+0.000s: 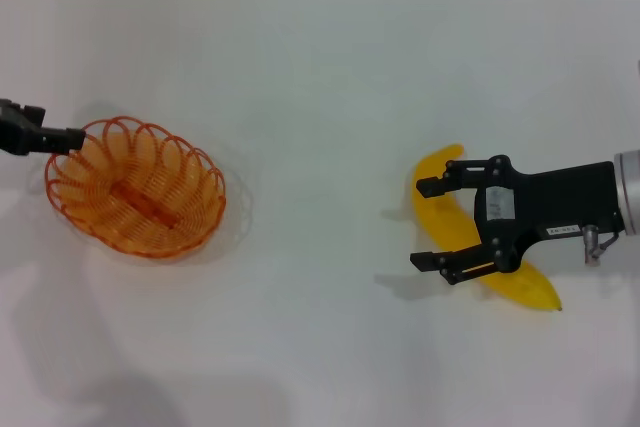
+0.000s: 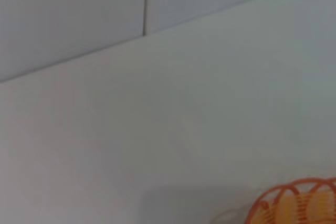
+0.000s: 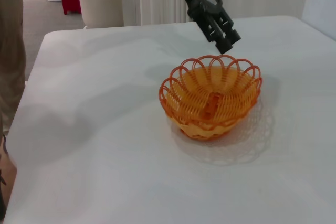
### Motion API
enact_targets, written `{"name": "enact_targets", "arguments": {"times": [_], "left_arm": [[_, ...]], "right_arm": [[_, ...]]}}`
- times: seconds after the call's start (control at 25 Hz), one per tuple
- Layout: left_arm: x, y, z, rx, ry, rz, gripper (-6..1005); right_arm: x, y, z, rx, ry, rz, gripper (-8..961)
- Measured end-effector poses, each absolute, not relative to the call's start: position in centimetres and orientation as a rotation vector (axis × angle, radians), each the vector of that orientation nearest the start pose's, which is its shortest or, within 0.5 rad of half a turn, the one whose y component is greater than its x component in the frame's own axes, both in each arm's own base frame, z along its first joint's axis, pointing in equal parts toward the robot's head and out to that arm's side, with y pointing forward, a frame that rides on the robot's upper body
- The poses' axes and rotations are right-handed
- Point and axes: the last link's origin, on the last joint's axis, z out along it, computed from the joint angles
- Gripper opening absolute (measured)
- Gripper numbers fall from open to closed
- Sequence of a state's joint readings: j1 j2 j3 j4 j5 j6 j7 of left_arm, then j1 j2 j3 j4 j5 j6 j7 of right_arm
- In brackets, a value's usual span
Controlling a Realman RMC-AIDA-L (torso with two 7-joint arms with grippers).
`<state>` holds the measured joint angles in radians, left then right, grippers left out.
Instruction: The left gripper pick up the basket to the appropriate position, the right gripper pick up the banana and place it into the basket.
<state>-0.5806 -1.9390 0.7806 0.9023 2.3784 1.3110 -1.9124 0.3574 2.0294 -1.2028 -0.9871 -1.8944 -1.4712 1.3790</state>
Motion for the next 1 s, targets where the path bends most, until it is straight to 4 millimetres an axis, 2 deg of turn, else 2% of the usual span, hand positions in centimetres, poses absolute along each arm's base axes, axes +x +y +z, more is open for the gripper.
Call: {"name": "enact_targets", "arguments": {"times": [0.32, 1.0], "left_arm": [[-29.9, 39.0, 8.3, -2.433, -0.885, 0.046, 722], [-29.8, 39.6, 5.5, -2.415, -0.849, 0.123, 721]], "right_arm": [[25.4, 30.8, -0.6, -2.931, 0.217, 0.322, 879], [25.3, 31.0, -0.9, -2.947, 0.232, 0.312, 876]]}}
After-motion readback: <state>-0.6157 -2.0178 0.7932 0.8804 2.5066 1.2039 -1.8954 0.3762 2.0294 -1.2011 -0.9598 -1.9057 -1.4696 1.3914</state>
